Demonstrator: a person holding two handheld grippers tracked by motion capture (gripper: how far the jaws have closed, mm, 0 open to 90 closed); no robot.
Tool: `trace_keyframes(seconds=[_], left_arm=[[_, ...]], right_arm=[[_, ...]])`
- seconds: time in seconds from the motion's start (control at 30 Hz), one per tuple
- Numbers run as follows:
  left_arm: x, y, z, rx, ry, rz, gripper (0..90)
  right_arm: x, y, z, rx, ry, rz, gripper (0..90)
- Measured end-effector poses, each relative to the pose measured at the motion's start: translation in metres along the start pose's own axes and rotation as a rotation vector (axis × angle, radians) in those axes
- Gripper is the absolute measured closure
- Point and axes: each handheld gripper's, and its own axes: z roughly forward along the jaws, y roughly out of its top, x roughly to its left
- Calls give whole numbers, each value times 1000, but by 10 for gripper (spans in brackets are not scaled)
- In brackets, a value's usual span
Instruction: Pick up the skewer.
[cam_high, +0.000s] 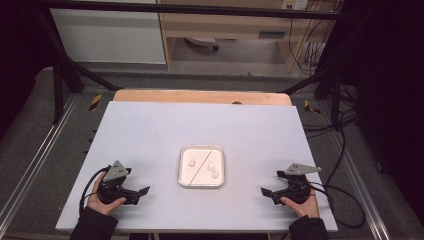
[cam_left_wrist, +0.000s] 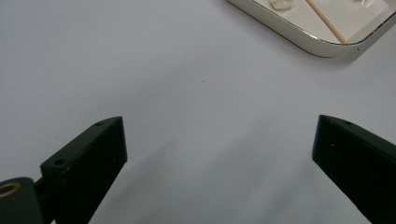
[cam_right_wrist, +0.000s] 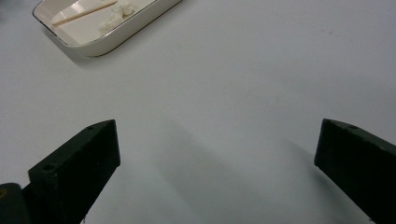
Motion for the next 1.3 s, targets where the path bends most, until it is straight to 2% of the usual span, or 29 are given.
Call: trace_keyframes(seconds=[0.97, 1.3], left_arm=[[-7, 8, 3, 0, -2, 6, 35], [-17, 14, 7, 11, -2, 18, 35]], right_arm=[[1, 0, 1, 9, 4, -2, 7], [1, 0, 1, 9, 2, -4, 6]])
